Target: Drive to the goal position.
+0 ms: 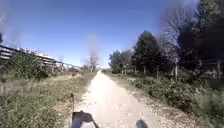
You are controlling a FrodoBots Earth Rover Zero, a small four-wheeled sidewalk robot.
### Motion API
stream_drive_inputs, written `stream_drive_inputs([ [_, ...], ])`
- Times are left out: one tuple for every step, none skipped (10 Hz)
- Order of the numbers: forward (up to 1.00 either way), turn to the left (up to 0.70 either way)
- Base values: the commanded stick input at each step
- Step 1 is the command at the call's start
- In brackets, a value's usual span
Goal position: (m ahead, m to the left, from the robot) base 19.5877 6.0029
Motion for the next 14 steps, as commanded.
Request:
stream_drive_inputs([
  [0.5,0.0],
  [0.5,0.0],
  [0.5,0.0],
  [0.5,0.0],
  [0.5,0.0],
  [0.5,0.0],
  [0.5,0.0],
  [0.5,0.0],
  [0.5,0.0],
  [0.5,0.0],
  [0.5,0.0],
  [0.5,0.0],
  [0.5,0.0],
  [0.5,0.0],
])
